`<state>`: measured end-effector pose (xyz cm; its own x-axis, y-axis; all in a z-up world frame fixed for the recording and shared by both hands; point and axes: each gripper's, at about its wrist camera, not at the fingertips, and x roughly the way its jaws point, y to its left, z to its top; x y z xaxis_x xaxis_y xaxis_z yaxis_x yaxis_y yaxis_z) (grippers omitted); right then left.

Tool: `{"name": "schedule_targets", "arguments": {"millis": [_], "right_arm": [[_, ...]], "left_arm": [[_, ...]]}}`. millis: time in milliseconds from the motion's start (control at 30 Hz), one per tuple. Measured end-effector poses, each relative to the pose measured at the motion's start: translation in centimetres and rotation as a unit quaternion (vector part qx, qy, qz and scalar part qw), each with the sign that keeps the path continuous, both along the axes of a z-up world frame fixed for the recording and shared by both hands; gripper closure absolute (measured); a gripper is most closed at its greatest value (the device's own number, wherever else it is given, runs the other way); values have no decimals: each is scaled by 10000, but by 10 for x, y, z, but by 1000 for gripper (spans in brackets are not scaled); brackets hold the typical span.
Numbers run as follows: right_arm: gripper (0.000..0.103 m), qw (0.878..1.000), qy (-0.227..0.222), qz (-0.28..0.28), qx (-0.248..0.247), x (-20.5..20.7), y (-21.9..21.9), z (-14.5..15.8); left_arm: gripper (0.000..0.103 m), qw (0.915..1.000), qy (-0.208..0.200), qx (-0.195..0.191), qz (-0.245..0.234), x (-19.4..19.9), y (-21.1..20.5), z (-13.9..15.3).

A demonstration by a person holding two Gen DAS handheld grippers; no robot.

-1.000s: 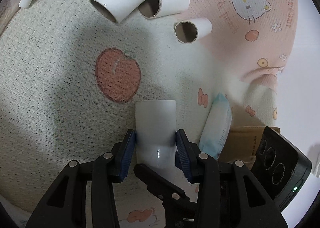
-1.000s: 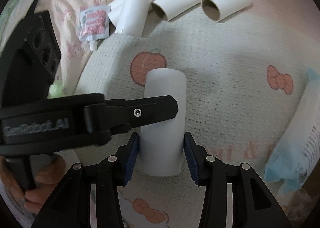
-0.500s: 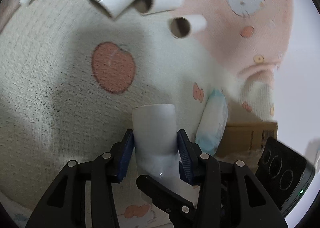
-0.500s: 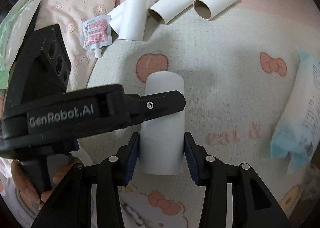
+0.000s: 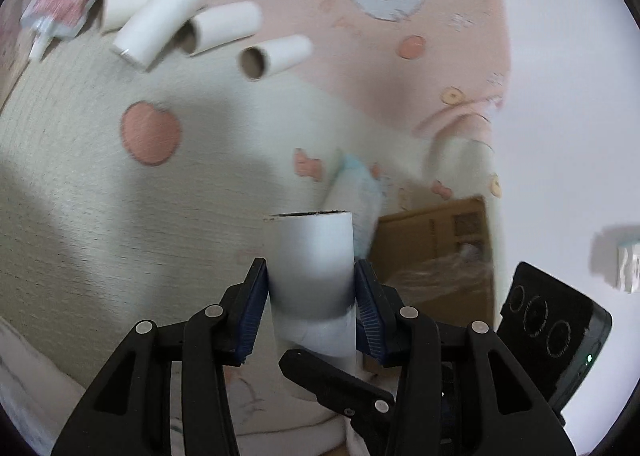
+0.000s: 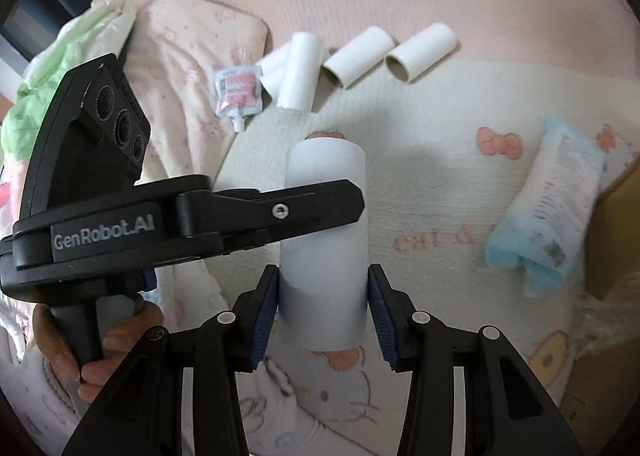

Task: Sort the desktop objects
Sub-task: 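Carry the held tube over to the cardboard box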

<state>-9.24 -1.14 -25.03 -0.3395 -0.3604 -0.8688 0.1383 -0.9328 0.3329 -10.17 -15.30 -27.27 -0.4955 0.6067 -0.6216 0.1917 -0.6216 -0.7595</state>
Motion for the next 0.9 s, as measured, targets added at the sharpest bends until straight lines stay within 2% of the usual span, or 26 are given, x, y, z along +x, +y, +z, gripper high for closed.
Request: {"name": "schedule_targets", "arguments": {"millis": [100, 200, 400, 733, 833, 900], "right_arm": [[61, 9998, 127, -102, -83, 16, 16, 23], [61, 9991, 386, -161, 36, 27, 23, 42], [61, 9939, 967, -230, 486, 48, 37, 77], [61, 9848, 1605, -424, 507, 74, 79, 116], [61, 9831, 1680, -559, 458, 78, 93, 123], [61, 9821, 1713, -701, 342, 82, 103, 128]], "left_arm": [[56, 9990, 289, -268, -198, 6, 16, 27], [56, 9965, 517, -521, -404, 7, 34, 49], [56, 9845, 1074, -1145, -781, 9, 79, 96], [56, 9744, 1408, -1390, -1069, 4, 130, 136], [56, 9675, 1553, -1625, -1159, 5, 149, 148], [56, 9596, 1691, -1860, -1267, 4, 166, 156]]}}
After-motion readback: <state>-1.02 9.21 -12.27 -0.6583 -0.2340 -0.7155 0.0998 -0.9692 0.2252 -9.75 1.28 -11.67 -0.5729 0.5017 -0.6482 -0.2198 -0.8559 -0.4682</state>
